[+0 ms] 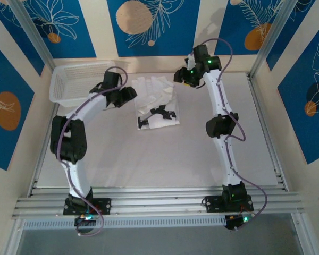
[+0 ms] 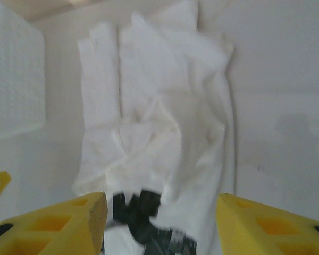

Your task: Fold the inside-out t-shirt

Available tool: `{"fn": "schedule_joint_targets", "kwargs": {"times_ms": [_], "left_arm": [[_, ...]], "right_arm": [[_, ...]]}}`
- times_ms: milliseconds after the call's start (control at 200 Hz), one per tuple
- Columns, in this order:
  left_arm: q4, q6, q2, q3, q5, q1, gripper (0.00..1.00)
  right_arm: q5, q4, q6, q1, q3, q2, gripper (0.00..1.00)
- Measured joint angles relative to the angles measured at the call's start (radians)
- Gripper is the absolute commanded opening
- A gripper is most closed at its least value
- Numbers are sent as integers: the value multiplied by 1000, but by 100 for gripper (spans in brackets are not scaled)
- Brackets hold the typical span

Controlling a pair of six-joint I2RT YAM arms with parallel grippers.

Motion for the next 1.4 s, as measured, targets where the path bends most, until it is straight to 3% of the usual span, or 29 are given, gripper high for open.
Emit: {"fn": "schedule_joint_targets", "kwargs": {"times_ms": [100,235,350,470,580,670,845,1110,1170,1230,1340,1400], "left_arm": [[-19,39,-21,-79,5,-51,58],[-96,103,-20,-109,10,-106,58],[-108,132,-20,-126,21,-134,59],[-119,139,-20,-151,16,-135,60],[-115,137,-20,-165,7,-135,60],[-95,130,-19,-188,8,-135,60],[-19,92,-4,-225,30,-135,59],[69,35,56,-225,65,-134,40],[77,29,63,-225,71,-134,34],[82,25,67,-225,74,-134,27],[87,21,67,-226,77,-134,10],[90,27,66,-231,80,-133,1]], "right_arm": [[-18,-47,-37,31,-130,-23,56],[-48,-55,-106,6,-574,-166,56],[-104,-18,-148,-97,-978,-389,60],[-155,58,-164,-198,-1257,-689,64],[-234,198,-134,-198,-1483,-954,64],[-268,379,-48,-167,-1675,-1075,66],[-213,786,131,-101,-1952,-1034,67],[-150,1070,248,-14,-1949,-844,63],[-150,1098,268,2,-1928,-803,59],[-150,1120,290,16,-1902,-762,49],[-149,1143,312,32,-1866,-710,15],[-145,1146,323,36,-1860,-703,2]]}}
